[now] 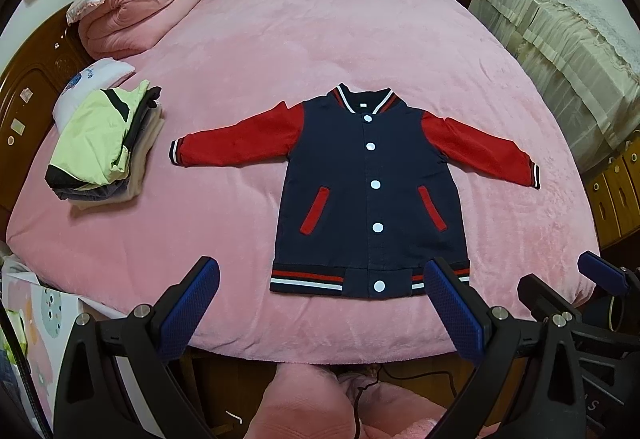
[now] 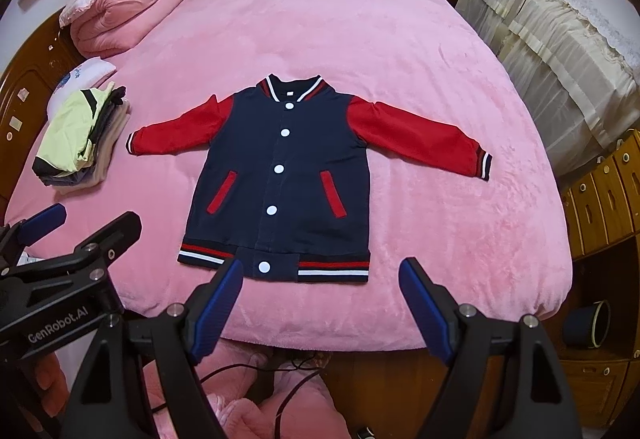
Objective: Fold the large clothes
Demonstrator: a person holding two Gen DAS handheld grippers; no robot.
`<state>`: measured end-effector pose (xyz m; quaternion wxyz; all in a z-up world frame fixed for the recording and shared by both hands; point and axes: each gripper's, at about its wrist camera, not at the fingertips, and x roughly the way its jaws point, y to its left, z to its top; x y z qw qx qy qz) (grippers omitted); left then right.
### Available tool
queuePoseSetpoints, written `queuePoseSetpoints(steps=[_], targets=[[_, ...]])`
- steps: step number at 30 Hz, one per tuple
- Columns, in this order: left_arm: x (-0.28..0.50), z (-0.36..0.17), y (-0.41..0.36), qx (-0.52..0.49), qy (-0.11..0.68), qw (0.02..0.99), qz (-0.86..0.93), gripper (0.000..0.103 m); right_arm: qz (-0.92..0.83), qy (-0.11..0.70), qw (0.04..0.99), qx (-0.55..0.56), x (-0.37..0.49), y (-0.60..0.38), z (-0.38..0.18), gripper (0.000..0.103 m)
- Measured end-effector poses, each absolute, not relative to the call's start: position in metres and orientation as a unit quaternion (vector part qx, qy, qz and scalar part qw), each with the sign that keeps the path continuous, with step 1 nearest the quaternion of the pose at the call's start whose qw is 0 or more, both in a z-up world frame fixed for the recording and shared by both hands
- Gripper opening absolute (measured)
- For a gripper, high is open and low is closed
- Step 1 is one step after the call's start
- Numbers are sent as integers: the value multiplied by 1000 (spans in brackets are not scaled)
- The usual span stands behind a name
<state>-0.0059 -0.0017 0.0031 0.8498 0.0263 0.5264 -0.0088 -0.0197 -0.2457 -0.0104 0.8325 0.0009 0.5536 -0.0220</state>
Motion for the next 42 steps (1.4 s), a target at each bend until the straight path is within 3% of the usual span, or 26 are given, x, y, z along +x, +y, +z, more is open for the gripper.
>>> queuePoseSetpoints(steps=[42], targets=[[-11,9,-6,27,512,859,-12,101,-6,535,845,26,-20,-258,-5,81]])
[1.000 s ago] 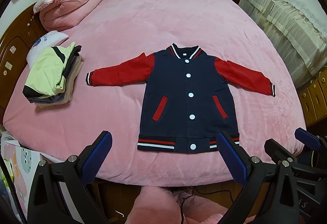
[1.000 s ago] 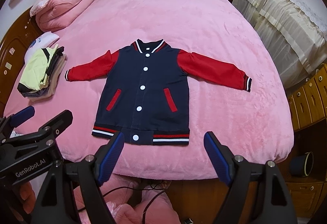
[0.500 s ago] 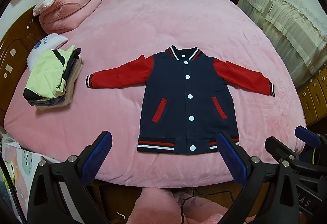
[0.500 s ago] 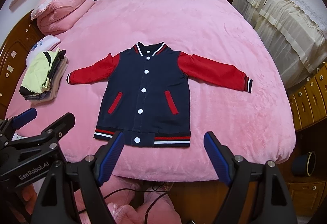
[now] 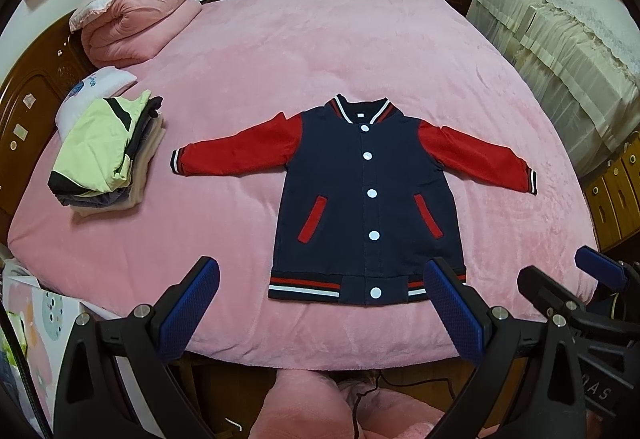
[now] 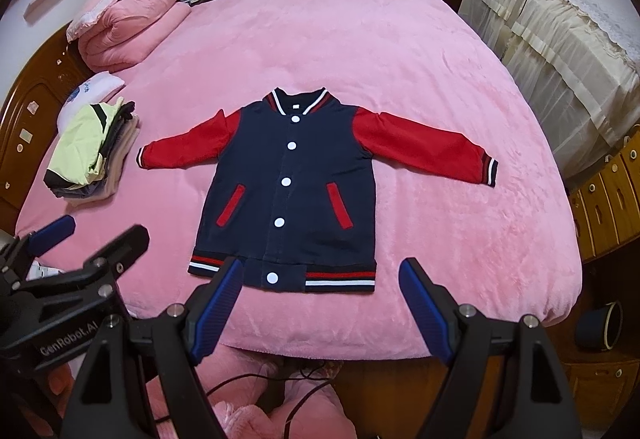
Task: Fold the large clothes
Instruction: 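Reach the left tool to a red sleeve cuff and close on it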
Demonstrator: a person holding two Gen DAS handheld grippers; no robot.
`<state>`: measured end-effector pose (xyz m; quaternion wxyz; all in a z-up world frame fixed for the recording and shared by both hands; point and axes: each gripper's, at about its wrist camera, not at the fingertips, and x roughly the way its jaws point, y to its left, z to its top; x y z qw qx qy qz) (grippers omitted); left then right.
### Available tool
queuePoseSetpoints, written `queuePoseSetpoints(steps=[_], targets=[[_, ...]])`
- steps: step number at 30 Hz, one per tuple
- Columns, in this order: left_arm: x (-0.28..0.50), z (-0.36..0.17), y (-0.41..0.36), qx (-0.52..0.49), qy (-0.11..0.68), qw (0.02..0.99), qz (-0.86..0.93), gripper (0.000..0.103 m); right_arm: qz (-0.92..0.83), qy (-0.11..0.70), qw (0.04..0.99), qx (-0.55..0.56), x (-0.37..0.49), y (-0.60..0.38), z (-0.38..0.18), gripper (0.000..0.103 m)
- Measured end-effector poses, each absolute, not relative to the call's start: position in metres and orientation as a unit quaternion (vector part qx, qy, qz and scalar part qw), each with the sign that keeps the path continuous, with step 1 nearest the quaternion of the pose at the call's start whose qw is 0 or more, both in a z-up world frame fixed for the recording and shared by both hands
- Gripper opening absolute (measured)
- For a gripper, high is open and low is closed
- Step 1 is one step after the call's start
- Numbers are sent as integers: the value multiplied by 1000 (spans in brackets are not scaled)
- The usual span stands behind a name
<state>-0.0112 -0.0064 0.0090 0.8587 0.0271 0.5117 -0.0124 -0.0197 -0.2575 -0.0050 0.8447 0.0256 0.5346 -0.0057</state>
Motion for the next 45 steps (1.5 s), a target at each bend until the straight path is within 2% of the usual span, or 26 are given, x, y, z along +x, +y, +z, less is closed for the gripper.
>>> queuePoseSetpoints(steps=[9,20,28,40,45], targets=[[-10,1,2,0,538,843,1,101,18,531,846,35,-10,-259,0,81],[27,23,74,-130,533,834,61,101,88,467,880,12,15,-242,34,81],[62,13,125,-158,525,835,50,101,109,454,884,16,52,-215,25,81],[145,-94,237,-206,492,845,46,101,116,446,887,41,132,-134,-52,81],[179,-156,267,-204,527,824,49,101,108,448,886,39,158,-104,-85,81]])
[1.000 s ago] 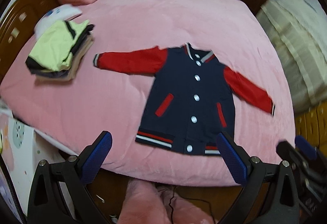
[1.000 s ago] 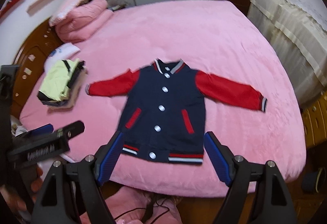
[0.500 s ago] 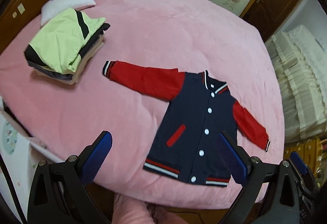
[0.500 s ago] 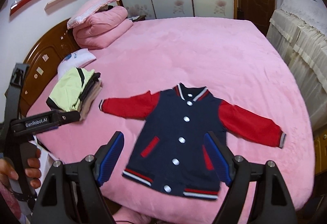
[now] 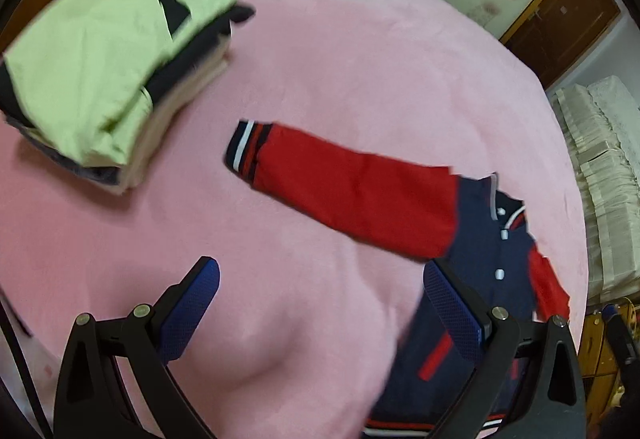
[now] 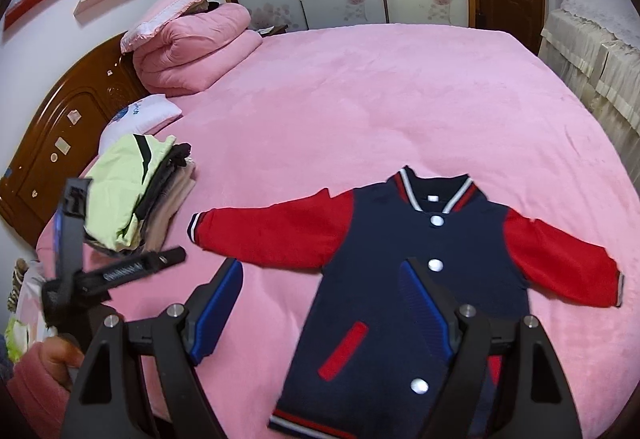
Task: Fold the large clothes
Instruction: 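Reach the left tool to a red sleeve cuff and close on it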
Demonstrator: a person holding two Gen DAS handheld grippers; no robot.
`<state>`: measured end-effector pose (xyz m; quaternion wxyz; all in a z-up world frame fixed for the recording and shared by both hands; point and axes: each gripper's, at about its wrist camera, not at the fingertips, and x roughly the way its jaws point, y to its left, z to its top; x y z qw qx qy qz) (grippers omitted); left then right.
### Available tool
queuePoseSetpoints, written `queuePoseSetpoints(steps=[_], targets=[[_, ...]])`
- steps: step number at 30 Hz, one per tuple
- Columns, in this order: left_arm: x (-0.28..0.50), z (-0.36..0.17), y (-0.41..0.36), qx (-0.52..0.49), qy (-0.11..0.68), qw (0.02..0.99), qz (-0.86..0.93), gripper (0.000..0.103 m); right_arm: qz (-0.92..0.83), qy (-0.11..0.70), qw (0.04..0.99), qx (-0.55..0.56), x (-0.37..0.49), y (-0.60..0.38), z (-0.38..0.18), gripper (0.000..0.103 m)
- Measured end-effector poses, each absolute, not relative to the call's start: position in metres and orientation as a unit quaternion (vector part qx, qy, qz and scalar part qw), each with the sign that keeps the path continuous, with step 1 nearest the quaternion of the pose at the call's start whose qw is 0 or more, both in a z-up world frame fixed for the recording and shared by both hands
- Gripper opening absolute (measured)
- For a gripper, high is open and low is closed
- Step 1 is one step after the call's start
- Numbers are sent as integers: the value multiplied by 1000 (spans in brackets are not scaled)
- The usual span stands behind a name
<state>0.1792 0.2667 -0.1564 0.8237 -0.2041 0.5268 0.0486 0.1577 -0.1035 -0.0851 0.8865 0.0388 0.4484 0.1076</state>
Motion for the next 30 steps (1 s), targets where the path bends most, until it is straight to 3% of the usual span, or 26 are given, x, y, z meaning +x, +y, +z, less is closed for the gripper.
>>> queuePoseSetpoints(steps=[9,17,18,22,24,26,30], targets=[[215,-243,299,-220,543,808,68,101,58,517,851,63,203,-63,-145,81],[236,-267,322,-312,495,808,76,99,44,563,819,98,203,-42,-184,81],[238,-268,324,-323,485,809,78,95,41,566,817,103,201,-42,-186,81],[252,-278,323,-364,473,796,101,51,24,575,804,149,197,-49,-199,81],[261,-285,319,-353,490,787,127,44,18,578,797,173,197,-56,-203,81],[263,-284,312,-330,487,794,149,25,14,576,794,193,196,-63,-203,81],[261,-268,298,-307,470,812,159,21,13,567,797,208,198,-82,-200,81]])
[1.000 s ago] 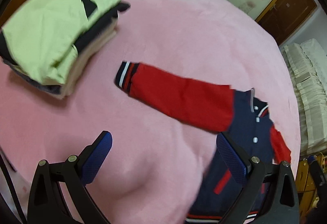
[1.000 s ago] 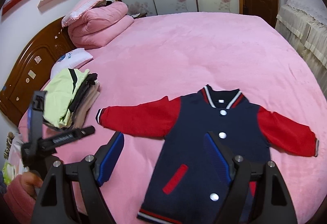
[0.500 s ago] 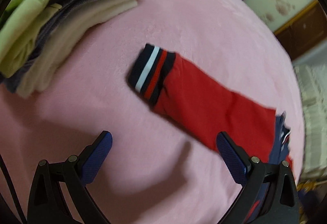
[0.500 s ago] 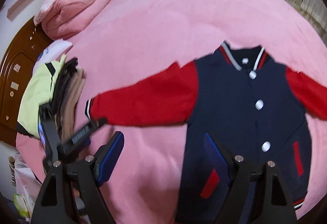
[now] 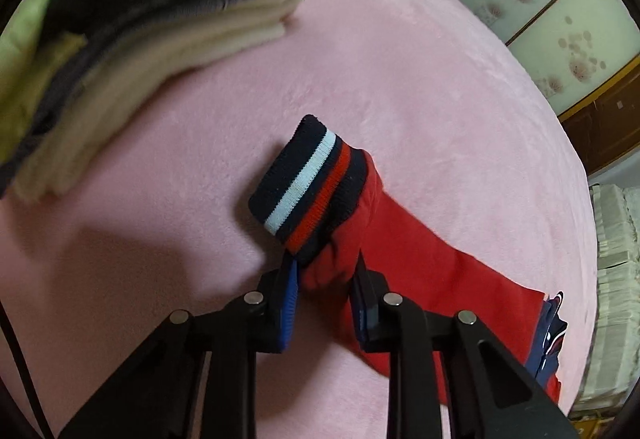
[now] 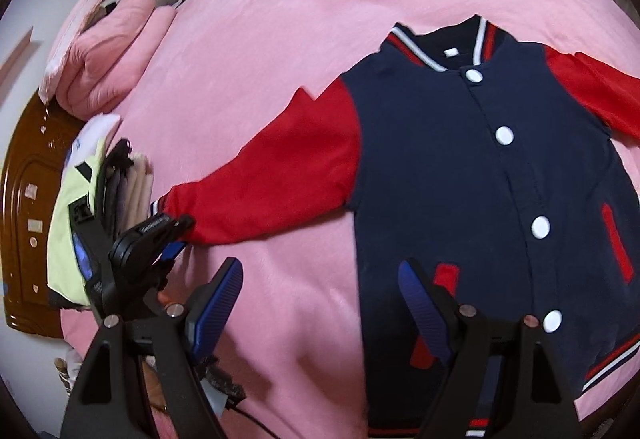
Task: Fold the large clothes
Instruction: 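Reach the left tool to a red sleeve cuff and close on it, then carry the held sleeve across the navy body with the left tool and release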
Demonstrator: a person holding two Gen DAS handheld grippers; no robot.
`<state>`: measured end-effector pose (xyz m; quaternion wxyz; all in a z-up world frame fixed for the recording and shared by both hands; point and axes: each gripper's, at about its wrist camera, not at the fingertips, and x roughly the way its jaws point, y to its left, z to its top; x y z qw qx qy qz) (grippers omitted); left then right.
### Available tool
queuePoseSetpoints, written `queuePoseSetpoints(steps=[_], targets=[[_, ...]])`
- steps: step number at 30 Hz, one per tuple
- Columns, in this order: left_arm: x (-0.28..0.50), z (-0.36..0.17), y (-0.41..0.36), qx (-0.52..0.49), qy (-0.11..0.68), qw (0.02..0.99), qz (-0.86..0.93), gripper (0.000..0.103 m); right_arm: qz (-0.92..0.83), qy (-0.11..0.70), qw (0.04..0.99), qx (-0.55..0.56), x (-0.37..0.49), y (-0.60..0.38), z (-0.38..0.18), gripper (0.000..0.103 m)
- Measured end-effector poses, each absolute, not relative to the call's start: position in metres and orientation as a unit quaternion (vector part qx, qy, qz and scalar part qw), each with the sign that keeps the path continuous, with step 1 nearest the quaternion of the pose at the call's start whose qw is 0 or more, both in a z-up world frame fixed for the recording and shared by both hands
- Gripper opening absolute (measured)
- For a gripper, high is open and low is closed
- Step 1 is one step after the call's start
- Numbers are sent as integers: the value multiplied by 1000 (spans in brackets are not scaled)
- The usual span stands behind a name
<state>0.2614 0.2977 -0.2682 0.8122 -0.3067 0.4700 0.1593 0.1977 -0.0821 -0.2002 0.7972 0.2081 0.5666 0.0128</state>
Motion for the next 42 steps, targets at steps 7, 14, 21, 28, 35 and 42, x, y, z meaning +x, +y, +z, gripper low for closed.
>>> queuePoseSetpoints(steps=[7,14,21,28,35,42], targets=[[253,-195,225,-199,419,875,141,20,12,542,808,230,211,-144,-193,81],[264,-163,102,-112,415,901,62,21,4,512,829,224,232,-226,-180,81],[272,-194,10,-68,472,879,6,52,3,514,833,204,245,-290,-192,81],[264,-238,-14,-27,565,824,-24,81,17,545,814,198,251,-297,-215,81],[258,-240,27,-53,607,793,6,90,123,569,767,269,271,-248,-240,81],[262,-259,52,-60,642,764,26,90,134,600,728,303,289,-205,-264,66]])
